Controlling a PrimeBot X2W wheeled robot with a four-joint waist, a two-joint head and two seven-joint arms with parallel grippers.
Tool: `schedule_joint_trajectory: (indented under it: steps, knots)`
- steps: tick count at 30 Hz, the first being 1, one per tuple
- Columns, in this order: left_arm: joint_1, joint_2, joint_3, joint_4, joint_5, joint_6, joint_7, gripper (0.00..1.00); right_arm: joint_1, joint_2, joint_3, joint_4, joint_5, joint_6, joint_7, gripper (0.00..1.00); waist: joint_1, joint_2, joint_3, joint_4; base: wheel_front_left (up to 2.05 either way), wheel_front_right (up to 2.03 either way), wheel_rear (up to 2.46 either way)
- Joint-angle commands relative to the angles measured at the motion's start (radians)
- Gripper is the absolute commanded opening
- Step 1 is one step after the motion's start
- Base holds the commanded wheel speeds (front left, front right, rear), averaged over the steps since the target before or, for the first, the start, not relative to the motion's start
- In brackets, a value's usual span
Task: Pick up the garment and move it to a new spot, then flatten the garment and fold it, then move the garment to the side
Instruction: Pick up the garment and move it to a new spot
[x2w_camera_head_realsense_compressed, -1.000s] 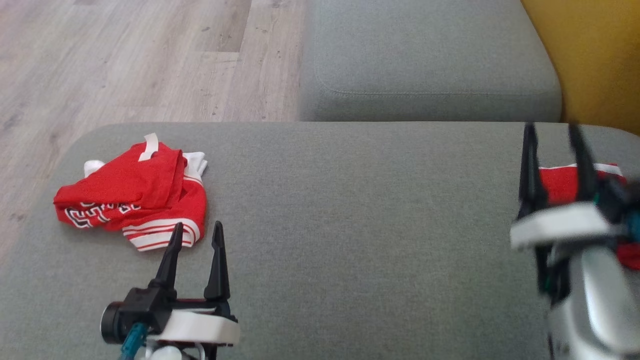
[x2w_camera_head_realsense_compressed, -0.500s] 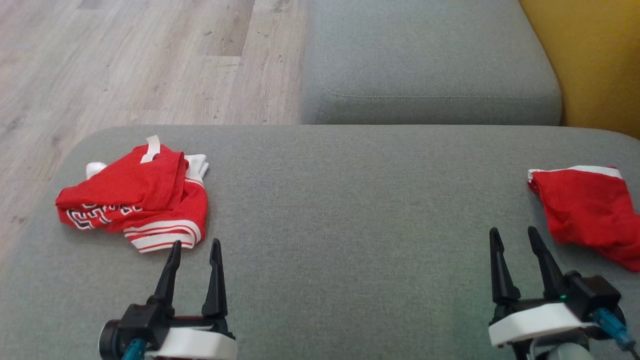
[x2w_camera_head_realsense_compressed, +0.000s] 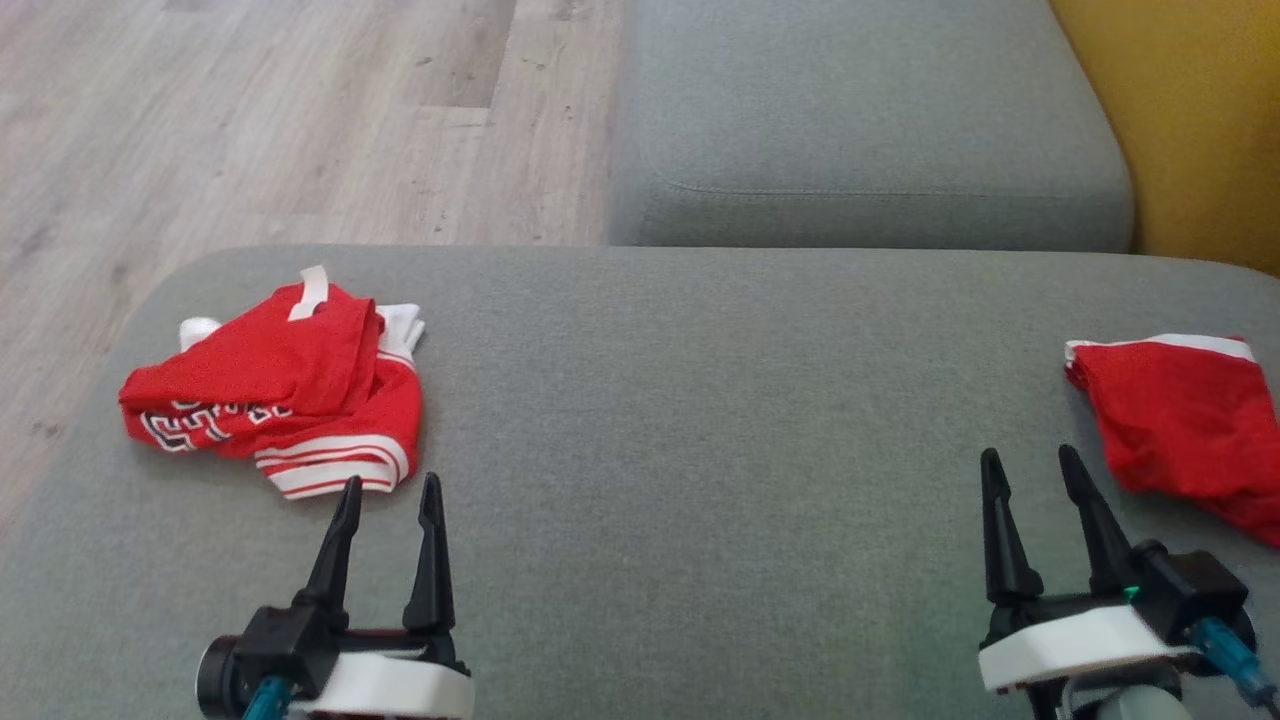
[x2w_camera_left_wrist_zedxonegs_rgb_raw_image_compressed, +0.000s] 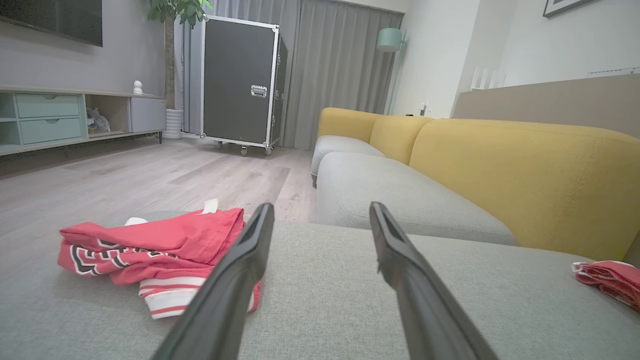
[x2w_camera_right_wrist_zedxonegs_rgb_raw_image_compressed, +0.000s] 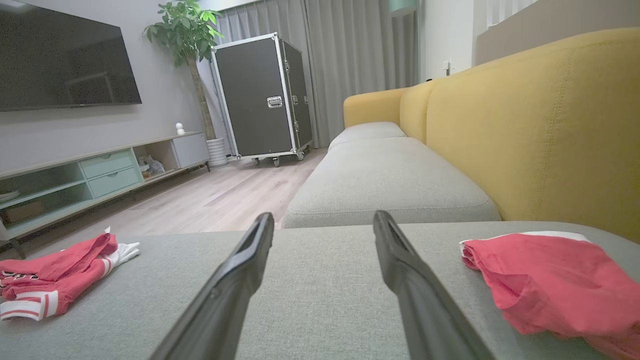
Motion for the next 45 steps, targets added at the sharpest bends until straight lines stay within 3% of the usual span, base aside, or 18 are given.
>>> schedule_joint_trajectory:
  steps: [1,10,18,22,30,39,45]
  knots:
    - [-0.033,0.000,0.038,-0.030,0.009,0.002,-0.008,1.00,-0.025,-0.006,0.025,-0.034,0.007,-0.001,-0.013,1.00,0.0000,-0.0001,0.000,0.010,0.00,0.00,0.00]
    - [-0.038,0.000,0.053,-0.019,0.026,0.008,-0.008,1.00,-0.014,-0.006,0.100,-0.026,0.043,-0.001,-0.013,1.00,0.0000,-0.0001,-0.009,0.121,0.00,0.00,0.00]
    - [-0.027,0.001,0.085,-0.002,0.065,-0.014,-0.008,1.00,-0.001,-0.006,0.219,-0.028,0.075,-0.001,-0.014,1.00,0.0000,-0.0001,-0.027,0.256,0.00,0.00,0.00]
    - [-0.024,0.001,0.106,-0.006,0.070,-0.015,-0.008,1.00,-0.009,-0.006,0.256,-0.031,0.087,-0.001,-0.014,1.00,0.0000,-0.0001,-0.019,0.285,0.00,0.00,0.00]
    - [-0.013,0.001,0.161,-0.040,0.076,-0.017,-0.008,1.00,-0.056,-0.006,0.308,-0.007,0.105,-0.001,-0.014,1.00,0.0000,-0.0001,0.007,0.316,0.00,0.00,0.00]
    - [-0.014,0.001,0.172,-0.043,0.096,-0.036,-0.008,1.00,-0.062,-0.006,0.298,-0.002,0.115,-0.001,-0.014,1.00,0.0000,-0.0001,0.009,0.317,0.00,0.00,0.00]
    - [-0.097,0.049,0.132,0.044,0.132,-0.074,-0.005,1.00,-0.028,-0.006,0.251,-0.023,0.116,-0.001,-0.014,1.00,0.0000,-0.0001,0.015,0.300,0.00,0.00,0.00]
